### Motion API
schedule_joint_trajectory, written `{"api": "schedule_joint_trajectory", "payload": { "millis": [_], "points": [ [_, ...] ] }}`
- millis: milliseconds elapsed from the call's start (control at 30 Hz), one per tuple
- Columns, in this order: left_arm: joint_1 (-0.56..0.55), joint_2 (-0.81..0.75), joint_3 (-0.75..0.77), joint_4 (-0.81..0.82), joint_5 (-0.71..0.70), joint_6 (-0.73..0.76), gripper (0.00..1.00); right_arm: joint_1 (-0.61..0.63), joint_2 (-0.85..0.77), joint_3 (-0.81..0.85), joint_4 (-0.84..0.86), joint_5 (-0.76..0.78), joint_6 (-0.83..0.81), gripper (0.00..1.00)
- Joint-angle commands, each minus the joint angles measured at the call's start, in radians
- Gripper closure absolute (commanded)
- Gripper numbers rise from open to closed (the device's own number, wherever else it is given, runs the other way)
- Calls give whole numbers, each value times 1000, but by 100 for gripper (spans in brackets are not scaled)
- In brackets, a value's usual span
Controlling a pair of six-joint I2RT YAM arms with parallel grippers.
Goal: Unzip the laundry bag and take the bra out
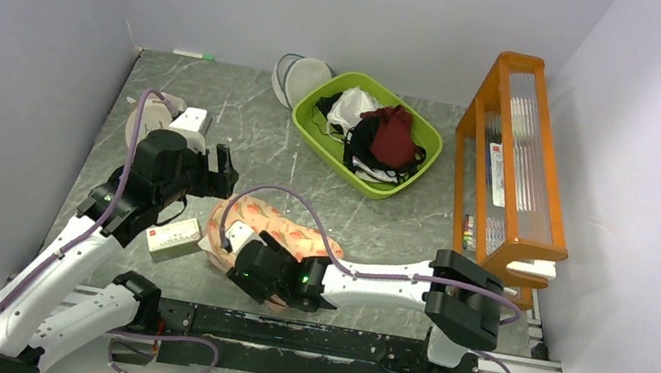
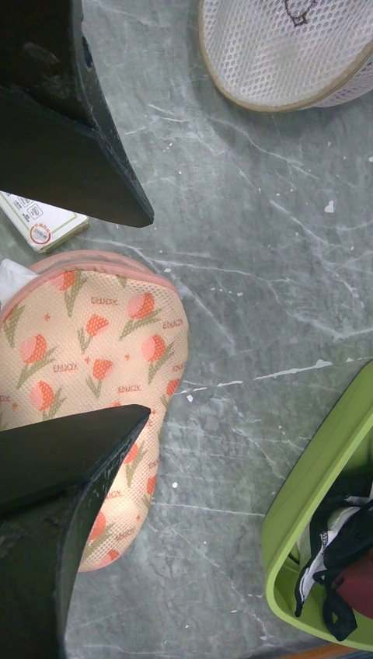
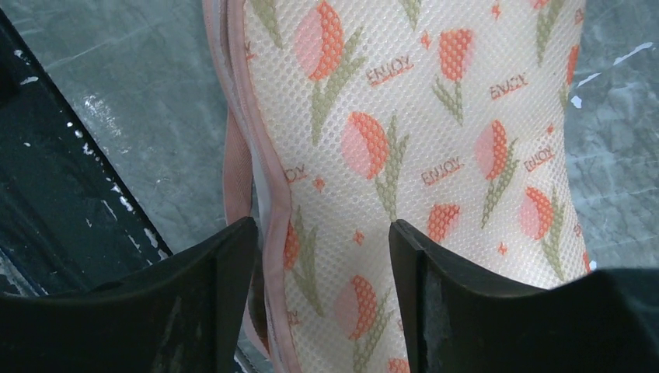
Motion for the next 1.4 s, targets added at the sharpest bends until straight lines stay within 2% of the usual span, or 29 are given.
{"api": "schedule_joint_trajectory", "payload": {
  "millis": [0, 133, 300, 533, 633, 833, 1067, 1167, 1367],
  "points": [
    [7, 0, 5, 30, -7, 12, 4, 3, 9, 10, 32, 38, -4, 38],
    [7, -5, 2, 32, -7, 11, 4, 3, 29, 13, 32, 46, -9, 47],
    [7, 1, 4, 30, -6, 11, 4, 4, 49, 29, 30, 60, -16, 49],
    [8, -12, 0, 30, -14, 8, 3, 3, -23, 36, -5, 99, -12, 78],
    [7, -10, 0, 31, -8, 10, 4, 1, -92, 13, 1, 131, -22, 86],
    [7, -8, 2, 31, -6, 10, 4, -58, -159, -35, 51, 200, -88, 87],
    [7, -13, 0, 31, -5, 8, 4, -259, -124, 8, 158, 250, -270, 86],
    [7, -16, 1, 30, -7, 8, 4, -355, -98, 32, 218, 215, -335, 85],
    [7, -24, -1, 31, -11, 6, 4, -499, 3, 72, 331, 144, -414, 68]
  ]
}}
